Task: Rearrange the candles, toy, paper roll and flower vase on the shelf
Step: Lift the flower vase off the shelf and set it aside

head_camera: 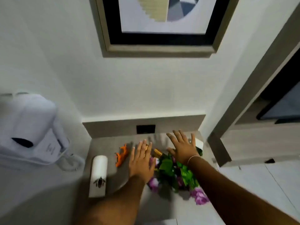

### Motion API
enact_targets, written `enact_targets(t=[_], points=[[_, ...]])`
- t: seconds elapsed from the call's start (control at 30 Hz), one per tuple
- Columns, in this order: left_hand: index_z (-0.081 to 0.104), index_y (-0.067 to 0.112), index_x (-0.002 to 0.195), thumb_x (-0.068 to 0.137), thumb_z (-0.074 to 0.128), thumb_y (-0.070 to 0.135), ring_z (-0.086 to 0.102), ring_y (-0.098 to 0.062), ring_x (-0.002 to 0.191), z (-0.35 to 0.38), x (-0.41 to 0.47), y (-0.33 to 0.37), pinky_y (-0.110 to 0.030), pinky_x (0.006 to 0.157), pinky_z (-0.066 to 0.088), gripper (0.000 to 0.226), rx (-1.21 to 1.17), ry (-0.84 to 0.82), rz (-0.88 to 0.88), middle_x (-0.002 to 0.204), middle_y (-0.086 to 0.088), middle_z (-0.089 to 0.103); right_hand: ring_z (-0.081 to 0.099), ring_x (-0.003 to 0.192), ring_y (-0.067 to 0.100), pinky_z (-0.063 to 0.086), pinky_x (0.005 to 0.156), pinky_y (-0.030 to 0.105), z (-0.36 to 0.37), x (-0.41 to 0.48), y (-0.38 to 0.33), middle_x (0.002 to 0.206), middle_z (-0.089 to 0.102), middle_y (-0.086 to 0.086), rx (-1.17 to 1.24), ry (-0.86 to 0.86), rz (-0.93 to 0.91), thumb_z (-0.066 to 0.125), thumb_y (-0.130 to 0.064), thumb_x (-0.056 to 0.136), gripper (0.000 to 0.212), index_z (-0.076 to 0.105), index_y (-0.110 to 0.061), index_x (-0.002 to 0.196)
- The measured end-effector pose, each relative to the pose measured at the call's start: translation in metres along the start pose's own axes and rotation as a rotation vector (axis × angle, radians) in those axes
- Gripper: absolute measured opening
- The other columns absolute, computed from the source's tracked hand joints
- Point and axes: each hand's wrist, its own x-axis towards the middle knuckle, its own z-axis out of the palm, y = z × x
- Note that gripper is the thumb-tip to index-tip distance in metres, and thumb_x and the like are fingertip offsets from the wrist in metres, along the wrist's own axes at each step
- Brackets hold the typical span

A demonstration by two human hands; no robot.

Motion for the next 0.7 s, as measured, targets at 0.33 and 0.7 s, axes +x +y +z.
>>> enact_targets(t=[0.33, 0.7], points=[[-0.002, 0.019, 0.174, 0.111, 0.04, 0.043, -0.011, -0.03, 0.17, 0.099, -0.036, -0.026, -0.051, 0.137, -0.006, 0.079, 0.035, -0.328, -0.211, 0.183, -0.008, -0.011, 0.022, 0.159, 0.027, 0.012, 0.124, 0.068, 0.067, -0.004, 0.086, 0.168, 0.031, 0.007, -0.011, -0.095, 0.217, 0.066, -0.016, 0.09, 0.075, 0.038, -0.031, 0.157], [0.004, 0.024, 0.171, 0.105, 0.038, 0.042, -0.001, -0.028, 0.17, 0.157, -0.04, -0.019, -0.05, 0.135, 0.008, 0.077, -0.102, -0.366, -0.26, 0.18, -0.004, -0.006, 0.052, 0.141, 0.033, 0.047, 0.11, 0.042, 0.124, 0.017, 0.182, 0.17, 0.027, 0.0, 0.587, 0.033, 0.334, 0.061, -0.021, 0.105, 0.048, 0.047, -0.029, 0.15]])
